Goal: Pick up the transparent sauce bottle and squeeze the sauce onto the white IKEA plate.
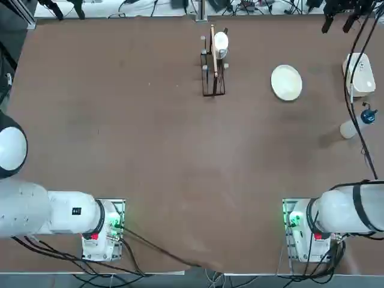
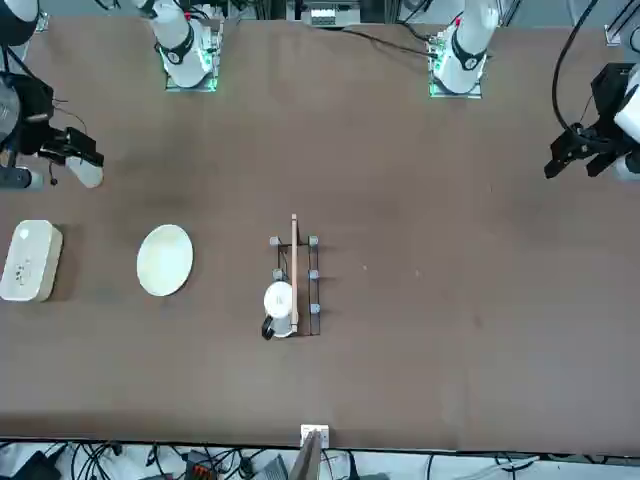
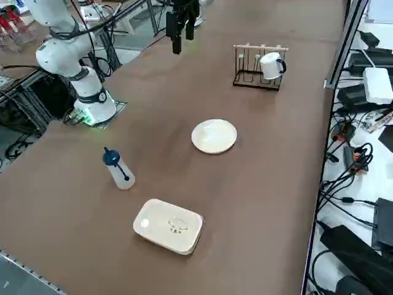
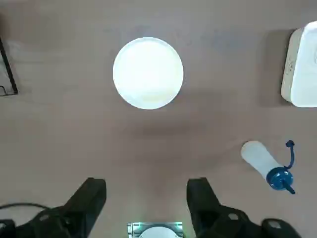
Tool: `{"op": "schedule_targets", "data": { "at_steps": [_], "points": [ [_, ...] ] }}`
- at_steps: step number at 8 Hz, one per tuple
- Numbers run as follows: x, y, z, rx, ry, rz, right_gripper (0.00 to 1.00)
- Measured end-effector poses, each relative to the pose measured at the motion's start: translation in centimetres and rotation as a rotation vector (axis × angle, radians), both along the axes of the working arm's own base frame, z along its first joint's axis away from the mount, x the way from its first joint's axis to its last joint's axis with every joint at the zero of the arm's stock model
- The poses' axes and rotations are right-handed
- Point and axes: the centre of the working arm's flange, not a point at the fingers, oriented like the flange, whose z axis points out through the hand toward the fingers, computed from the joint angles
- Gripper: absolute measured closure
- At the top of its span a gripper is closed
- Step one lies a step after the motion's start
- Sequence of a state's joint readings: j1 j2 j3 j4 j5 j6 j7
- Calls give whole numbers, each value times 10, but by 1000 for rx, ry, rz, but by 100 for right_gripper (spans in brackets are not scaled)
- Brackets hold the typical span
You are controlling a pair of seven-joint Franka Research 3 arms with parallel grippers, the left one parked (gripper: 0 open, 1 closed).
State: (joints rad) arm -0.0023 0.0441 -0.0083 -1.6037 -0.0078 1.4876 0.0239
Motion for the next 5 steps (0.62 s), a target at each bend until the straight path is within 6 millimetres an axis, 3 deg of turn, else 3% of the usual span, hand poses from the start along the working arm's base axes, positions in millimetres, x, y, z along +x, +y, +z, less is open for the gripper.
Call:
{"op": "schedule_targets", "data": {
  "at_steps": [5],
  "points": [
    [2,-1,7,0,-19,-1,0]
  ]
}}
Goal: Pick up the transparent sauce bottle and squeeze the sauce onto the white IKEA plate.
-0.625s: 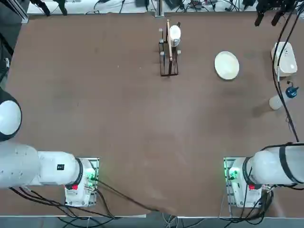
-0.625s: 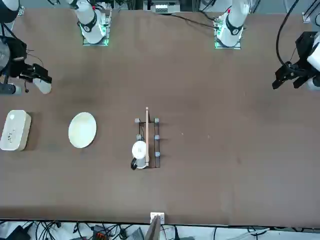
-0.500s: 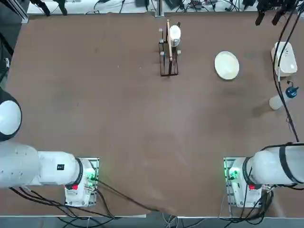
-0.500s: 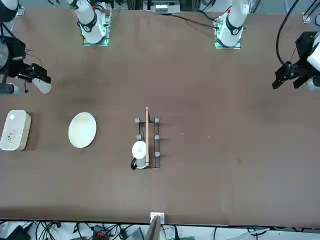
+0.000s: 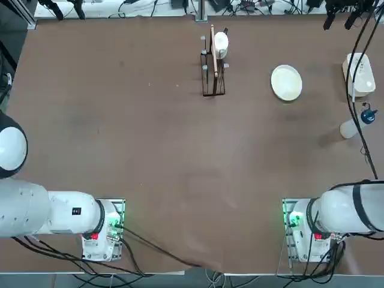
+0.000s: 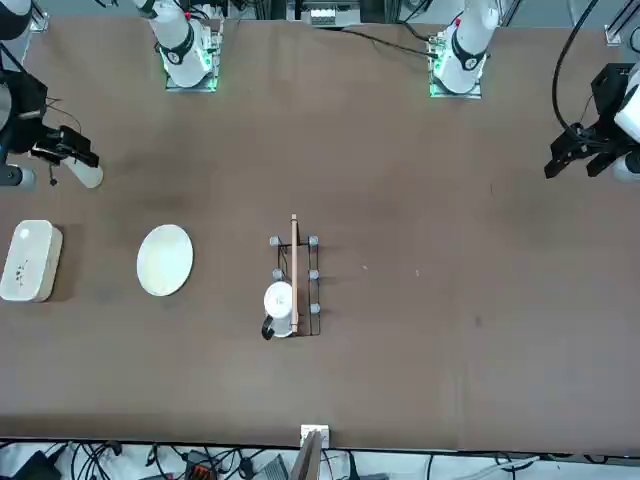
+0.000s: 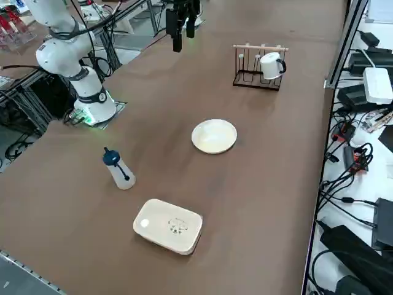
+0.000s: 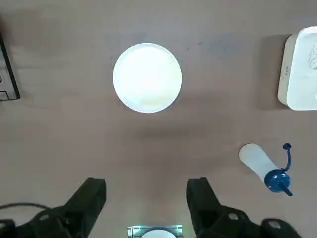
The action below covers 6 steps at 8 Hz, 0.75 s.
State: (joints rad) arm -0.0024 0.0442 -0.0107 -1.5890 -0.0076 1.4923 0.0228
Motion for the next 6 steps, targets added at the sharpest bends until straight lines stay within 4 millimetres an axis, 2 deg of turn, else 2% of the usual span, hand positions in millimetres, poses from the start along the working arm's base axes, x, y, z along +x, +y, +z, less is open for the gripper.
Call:
{"op": "schedule_targets", "data": {
  "at_steps": [4,6],
  "points": [
    [6,1,2,-1,-3,2,0],
    [-5,-11,-3,-4,84,-20,0]
  ]
}}
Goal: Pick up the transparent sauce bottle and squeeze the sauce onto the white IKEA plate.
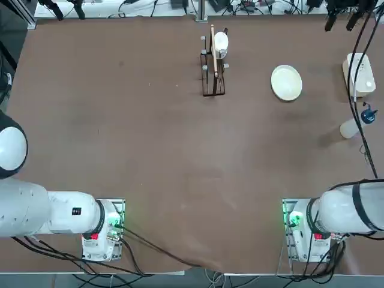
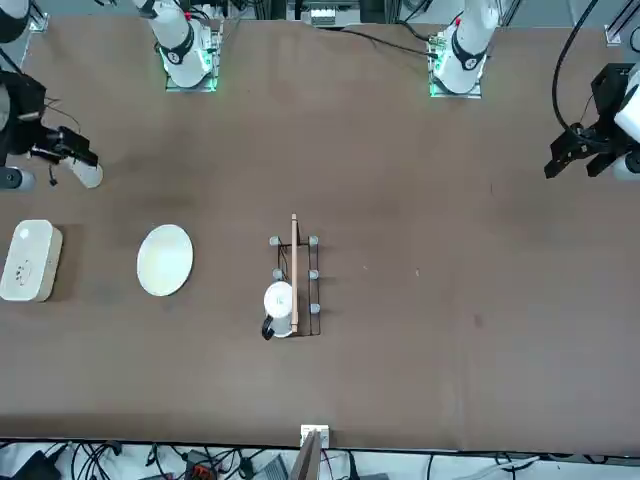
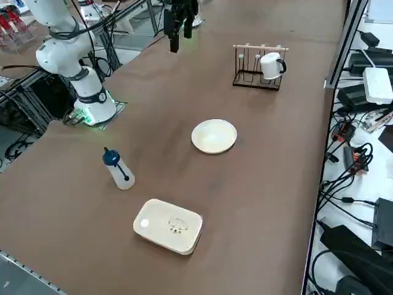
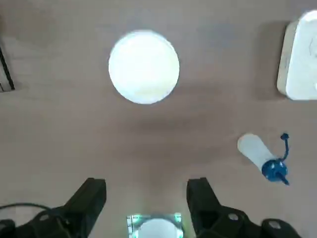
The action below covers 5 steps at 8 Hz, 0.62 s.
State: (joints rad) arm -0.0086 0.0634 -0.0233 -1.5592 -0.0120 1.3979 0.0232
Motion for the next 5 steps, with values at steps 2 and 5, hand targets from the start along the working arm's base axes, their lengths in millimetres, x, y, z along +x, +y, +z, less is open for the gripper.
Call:
{"op": "schedule_targets", "data": {
  "at_steps": [2,5],
  "points": [
    [-14,-23,-7,3,107,-47,0],
    [-17,-46,-16,-53,154,-266,0]
  ]
}}
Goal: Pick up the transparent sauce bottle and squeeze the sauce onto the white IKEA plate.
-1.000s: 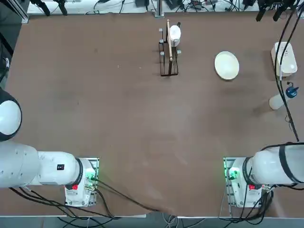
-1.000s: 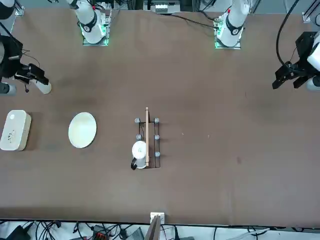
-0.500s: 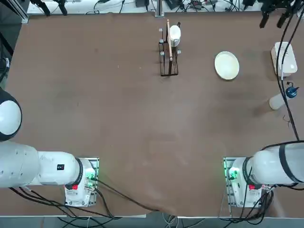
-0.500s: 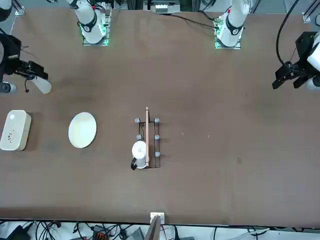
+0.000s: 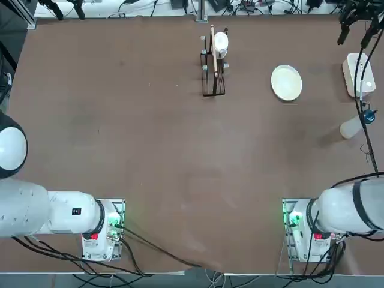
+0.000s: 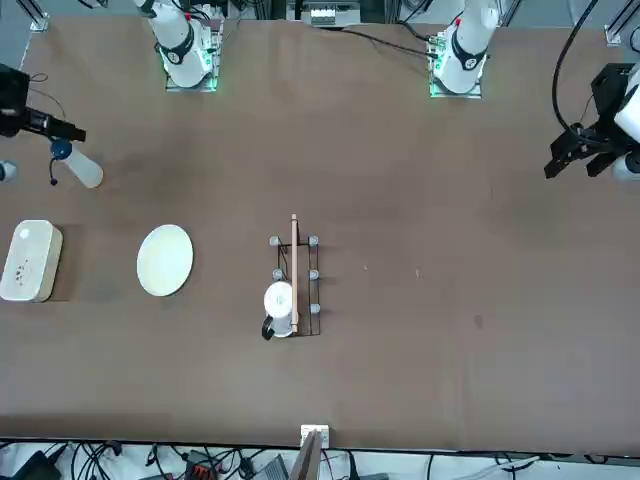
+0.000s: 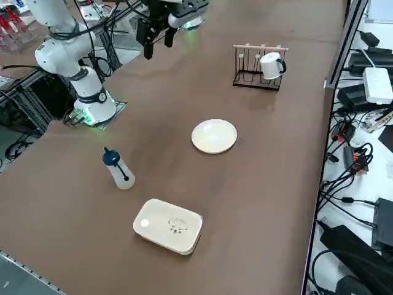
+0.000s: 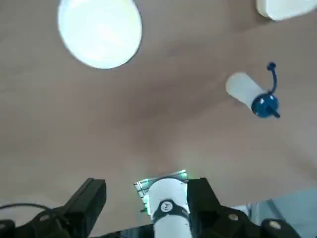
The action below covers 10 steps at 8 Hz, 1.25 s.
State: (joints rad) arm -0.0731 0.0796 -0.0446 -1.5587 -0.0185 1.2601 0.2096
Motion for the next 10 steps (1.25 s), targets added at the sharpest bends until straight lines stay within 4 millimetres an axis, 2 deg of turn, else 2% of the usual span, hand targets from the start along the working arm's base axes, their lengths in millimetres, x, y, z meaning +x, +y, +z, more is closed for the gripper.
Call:
{"op": "schedule_targets", "data": {
  "at_steps": [3,5,7,10],
  "points": [
    [4,-6,-18,-162,53,-223,1],
    [17,-17,-43,-311,33,-365,1],
    [28,-21,-86,-570,-53,-478,0],
    [19,12,-164,-946,-193,-570,0]
  ]
}}
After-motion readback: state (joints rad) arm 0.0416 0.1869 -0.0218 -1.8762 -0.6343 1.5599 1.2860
